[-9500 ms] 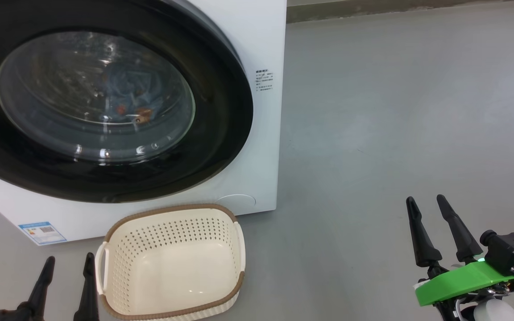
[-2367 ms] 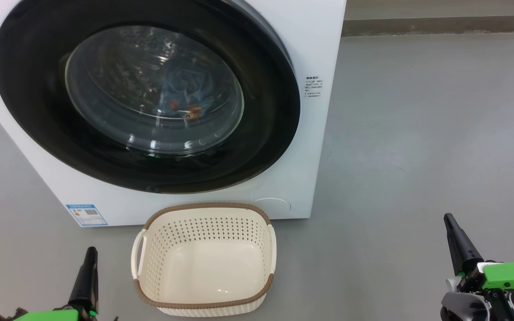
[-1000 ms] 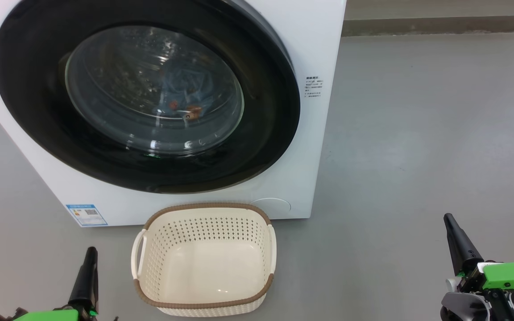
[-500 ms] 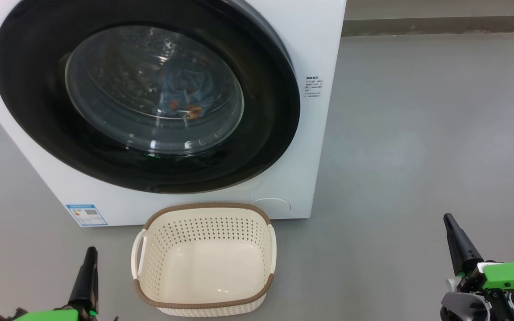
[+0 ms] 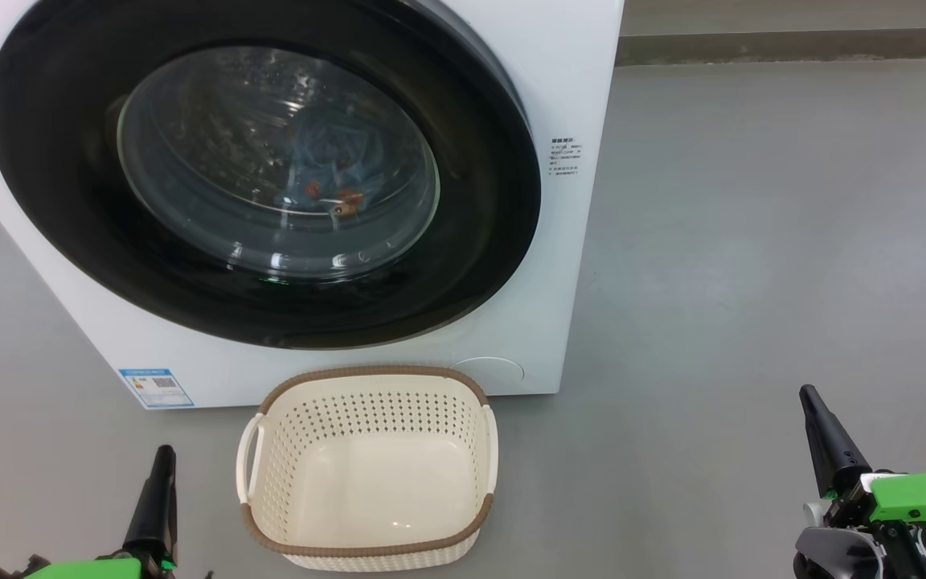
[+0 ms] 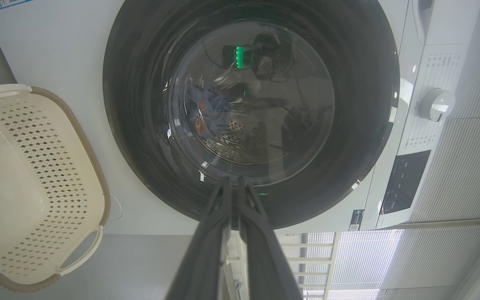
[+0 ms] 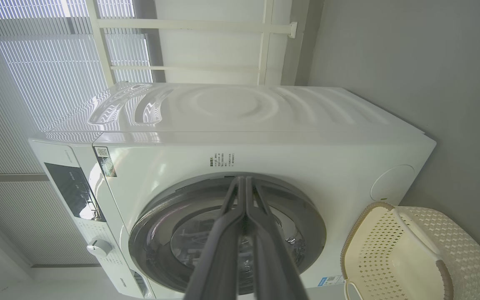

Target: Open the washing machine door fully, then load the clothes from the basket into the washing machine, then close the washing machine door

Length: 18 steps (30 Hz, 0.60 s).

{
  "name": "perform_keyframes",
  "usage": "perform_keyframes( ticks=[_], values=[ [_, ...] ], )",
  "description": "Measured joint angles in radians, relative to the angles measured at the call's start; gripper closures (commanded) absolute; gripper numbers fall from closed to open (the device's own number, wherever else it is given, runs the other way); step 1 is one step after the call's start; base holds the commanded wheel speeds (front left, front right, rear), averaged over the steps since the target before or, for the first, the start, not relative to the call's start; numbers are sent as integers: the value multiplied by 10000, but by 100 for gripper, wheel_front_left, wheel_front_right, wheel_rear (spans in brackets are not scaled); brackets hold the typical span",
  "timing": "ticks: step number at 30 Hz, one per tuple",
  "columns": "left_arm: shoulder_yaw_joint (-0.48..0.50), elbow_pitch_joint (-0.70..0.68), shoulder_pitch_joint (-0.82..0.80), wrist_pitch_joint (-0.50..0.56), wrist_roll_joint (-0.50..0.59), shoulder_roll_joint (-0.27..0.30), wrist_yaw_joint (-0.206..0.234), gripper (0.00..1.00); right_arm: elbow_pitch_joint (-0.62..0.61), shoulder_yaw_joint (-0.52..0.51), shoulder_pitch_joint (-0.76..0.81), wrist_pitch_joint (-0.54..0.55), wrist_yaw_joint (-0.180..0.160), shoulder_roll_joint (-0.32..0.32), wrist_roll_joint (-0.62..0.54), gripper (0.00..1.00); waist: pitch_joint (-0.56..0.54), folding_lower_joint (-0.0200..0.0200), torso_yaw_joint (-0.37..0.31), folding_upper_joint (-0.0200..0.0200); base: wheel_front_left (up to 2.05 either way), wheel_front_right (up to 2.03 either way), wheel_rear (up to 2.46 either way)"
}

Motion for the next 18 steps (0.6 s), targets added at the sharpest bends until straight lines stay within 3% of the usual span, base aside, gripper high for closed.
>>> perform_keyframes(
  ticks=[18],
  values=[
    [0,-2,0,0,0,0,0,100,0,-44,0,10,0,13,-2,100,0,0,0,0,0,0,0]
  ],
)
